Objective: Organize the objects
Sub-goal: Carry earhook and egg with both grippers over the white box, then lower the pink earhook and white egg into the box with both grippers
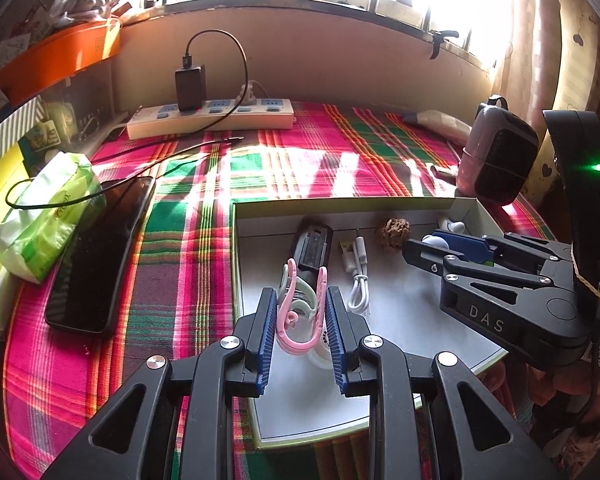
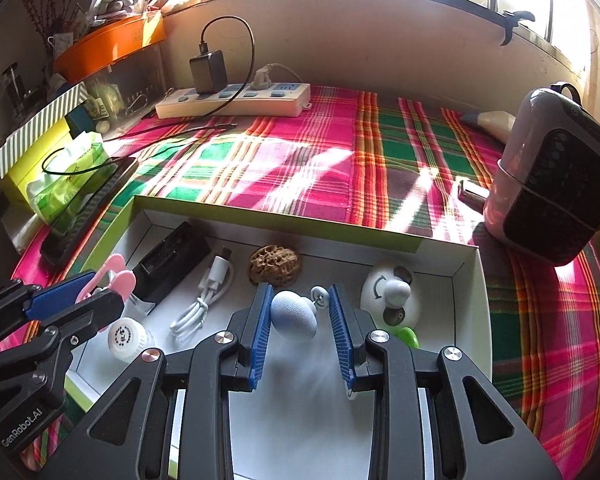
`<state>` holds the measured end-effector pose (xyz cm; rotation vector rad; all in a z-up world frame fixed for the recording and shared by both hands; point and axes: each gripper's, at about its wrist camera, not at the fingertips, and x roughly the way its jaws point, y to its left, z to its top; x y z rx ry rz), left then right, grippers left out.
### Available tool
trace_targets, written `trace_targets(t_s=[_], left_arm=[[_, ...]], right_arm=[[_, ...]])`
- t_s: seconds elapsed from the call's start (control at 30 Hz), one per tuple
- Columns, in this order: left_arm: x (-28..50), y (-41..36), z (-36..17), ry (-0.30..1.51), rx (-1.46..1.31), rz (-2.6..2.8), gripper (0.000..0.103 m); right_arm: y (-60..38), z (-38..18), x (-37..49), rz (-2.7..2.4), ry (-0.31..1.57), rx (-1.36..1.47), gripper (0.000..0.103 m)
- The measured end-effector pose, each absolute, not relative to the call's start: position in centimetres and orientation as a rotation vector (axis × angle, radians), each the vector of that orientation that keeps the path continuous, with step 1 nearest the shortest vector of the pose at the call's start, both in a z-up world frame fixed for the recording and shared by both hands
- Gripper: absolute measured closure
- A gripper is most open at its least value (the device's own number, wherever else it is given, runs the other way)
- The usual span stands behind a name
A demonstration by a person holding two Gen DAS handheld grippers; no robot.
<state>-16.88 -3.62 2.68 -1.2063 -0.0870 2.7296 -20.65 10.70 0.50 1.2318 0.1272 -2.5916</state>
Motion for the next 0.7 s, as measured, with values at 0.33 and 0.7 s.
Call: trace_targets(t_s=[0.33,0.7], left_arm=[[-16.89,-3.5,2.77,-0.088,-1.199,2.734,0.081],[-16.72,-3.36,2.71,-0.065,-1.196,2.744,0.08]], right_arm=[[9.92,0.41,-20.93,-2.589,0.175,1.204,0.072],[9.74,0.35,-20.74,-2.6,0.192,1.177,0.072]])
